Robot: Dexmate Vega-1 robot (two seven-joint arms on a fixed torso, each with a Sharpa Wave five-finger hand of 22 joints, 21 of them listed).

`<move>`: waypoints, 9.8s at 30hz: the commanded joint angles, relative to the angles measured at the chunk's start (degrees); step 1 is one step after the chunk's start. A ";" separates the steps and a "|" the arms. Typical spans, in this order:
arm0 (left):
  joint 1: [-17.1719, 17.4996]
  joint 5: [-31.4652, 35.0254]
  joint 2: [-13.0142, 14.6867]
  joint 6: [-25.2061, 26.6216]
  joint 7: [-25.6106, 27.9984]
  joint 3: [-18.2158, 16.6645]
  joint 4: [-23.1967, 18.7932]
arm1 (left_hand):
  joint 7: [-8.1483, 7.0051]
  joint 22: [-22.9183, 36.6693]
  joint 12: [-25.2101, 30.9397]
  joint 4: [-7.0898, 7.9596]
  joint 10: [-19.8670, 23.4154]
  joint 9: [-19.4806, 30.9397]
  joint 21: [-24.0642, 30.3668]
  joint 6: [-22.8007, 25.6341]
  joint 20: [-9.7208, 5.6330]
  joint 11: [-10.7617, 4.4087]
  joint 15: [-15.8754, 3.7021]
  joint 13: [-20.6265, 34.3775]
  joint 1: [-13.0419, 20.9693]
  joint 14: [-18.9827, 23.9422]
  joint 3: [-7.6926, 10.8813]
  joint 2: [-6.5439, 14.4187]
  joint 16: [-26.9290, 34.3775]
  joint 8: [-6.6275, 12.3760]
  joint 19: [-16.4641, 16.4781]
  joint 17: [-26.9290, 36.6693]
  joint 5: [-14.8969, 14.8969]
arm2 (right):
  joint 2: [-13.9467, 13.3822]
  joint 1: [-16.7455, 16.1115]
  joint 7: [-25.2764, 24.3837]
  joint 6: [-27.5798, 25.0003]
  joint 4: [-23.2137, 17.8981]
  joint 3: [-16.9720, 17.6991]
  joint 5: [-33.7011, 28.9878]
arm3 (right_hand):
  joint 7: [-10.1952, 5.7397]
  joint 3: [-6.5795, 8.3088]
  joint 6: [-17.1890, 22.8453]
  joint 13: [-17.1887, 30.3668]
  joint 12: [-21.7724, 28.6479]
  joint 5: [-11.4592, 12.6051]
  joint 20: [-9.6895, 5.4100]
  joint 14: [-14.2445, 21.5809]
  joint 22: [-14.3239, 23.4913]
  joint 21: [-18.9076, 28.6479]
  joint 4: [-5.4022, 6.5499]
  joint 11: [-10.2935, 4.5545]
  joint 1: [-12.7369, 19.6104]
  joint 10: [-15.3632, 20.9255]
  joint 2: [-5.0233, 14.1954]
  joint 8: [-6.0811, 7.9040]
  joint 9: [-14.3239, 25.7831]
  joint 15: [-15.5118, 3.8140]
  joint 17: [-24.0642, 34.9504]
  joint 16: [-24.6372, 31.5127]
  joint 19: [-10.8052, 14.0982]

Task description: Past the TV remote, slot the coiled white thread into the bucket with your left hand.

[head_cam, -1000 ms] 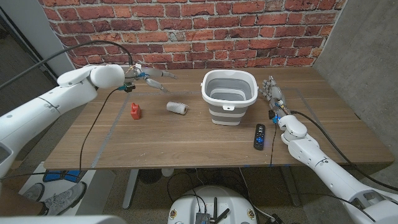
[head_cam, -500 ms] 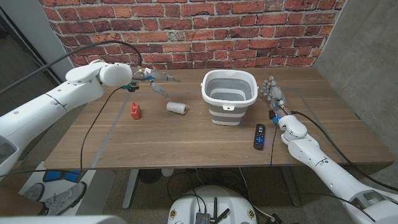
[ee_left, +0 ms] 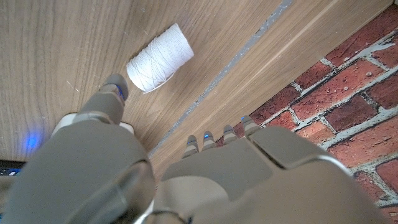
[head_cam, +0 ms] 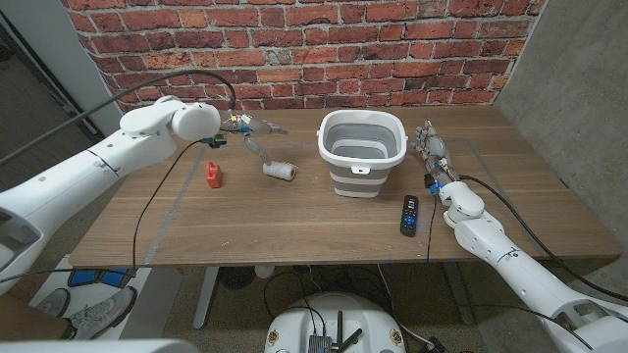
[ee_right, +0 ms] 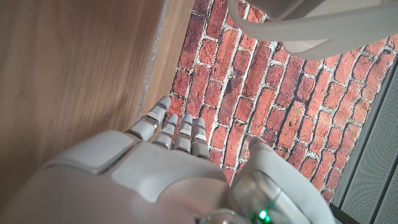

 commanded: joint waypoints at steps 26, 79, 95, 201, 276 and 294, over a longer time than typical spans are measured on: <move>4.44 3.47 -2.19 1.52 6.22 1.74 2.57 | -3.43 0.13 2.73 0.01 3.82 0.26 1.13 0.33 0.43 1.11 1.28 0.19 1.75 -4.39 -1.43 0.13 1.27 1.95 -2.71 0.21 -0.17 | -0.55 -1.53 -1.76 -0.70 -2.40 0.21 -0.48 | -0.77 0.84 0.26 -0.49 0.25 0.33 -0.62 -0.26 0.12 -0.96 0.09 -0.03 -0.80 0.13 0.87 0.19 0.18 -0.63 -0.50 0.42 0.70; 6.35 10.14 -4.38 -0.90 22.43 3.97 9.20 | -7.24 0.02 7.43 -0.03 29.30 0.40 2.12 20.78 -2.39 -9.30 -7.24 0.47 11.57 17.25 -4.76 0.52 3.12 10.42 13.16 0.26 0.48 | -1.21 -2.73 -2.64 -1.03 -4.12 0.83 -0.65 | -0.95 1.28 0.61 -1.13 0.37 0.29 -0.20 -0.20 0.15 -1.93 0.21 -0.25 -1.91 0.22 0.77 0.21 0.19 -0.37 -1.56 0.73 1.19; 7.11 11.86 -4.95 0.46 26.60 4.42 9.89 | -7.60 -0.01 8.08 0.20 36.91 0.72 2.00 29.05 -5.86 -13.13 -11.45 1.76 14.41 23.85 -6.28 1.63 3.35 13.93 18.95 0.30 1.07 | -0.65 -1.71 -2.20 -0.77 -2.69 0.56 -0.65 | -1.00 1.45 0.68 -1.23 0.38 0.30 -0.16 -0.21 0.16 -2.11 0.18 -0.38 -2.14 0.20 0.75 0.21 0.19 -0.38 -1.86 0.77 1.34; 6.82 8.65 1.24 3.21 20.07 -9.44 -9.60 | -10.25 -0.16 10.90 1.04 57.31 1.85 0.67 46.40 -8.02 -14.19 -19.00 9.25 19.82 36.00 -13.94 7.77 4.31 22.40 24.61 1.80 2.53 | -0.06 -0.65 0.38 -0.20 -0.25 1.09 1.85 | -0.23 2.31 1.10 -1.52 0.47 0.28 -0.49 -0.06 0.16 -2.68 0.08 -0.36 -3.53 0.58 0.70 0.27 0.20 -0.69 -3.26 1.14 1.87; -15.13 8.01 -20.58 -3.68 5.56 6.82 -5.38 | -8.06 0.06 9.23 1.11 56.47 0.68 1.15 45.97 -7.33 -14.14 -18.18 11.09 18.28 35.28 -15.86 8.72 3.70 20.29 27.05 1.70 2.84 | 1.80 0.53 3.60 3.50 6.05 1.60 3.80 | 0.28 2.39 1.22 -1.54 0.45 0.08 -0.16 -0.31 0.19 -2.74 -0.57 -0.32 -3.87 0.54 0.91 0.20 0.22 -0.40 -3.32 1.70 2.00; -15.81 12.79 -22.79 -8.07 7.52 10.86 -0.33 | -8.25 0.04 8.72 1.17 56.12 0.65 1.00 46.30 -7.71 -14.14 -18.43 11.61 18.08 35.64 -15.89 9.77 3.93 19.97 26.92 1.87 2.93 | 1.54 0.95 4.44 3.35 6.30 1.78 4.23 | 0.24 2.39 1.39 -1.54 0.49 0.03 -0.01 -0.14 0.19 -2.73 -0.58 -0.35 -4.03 0.65 0.95 0.25 0.22 -0.30 -3.32 1.88 2.06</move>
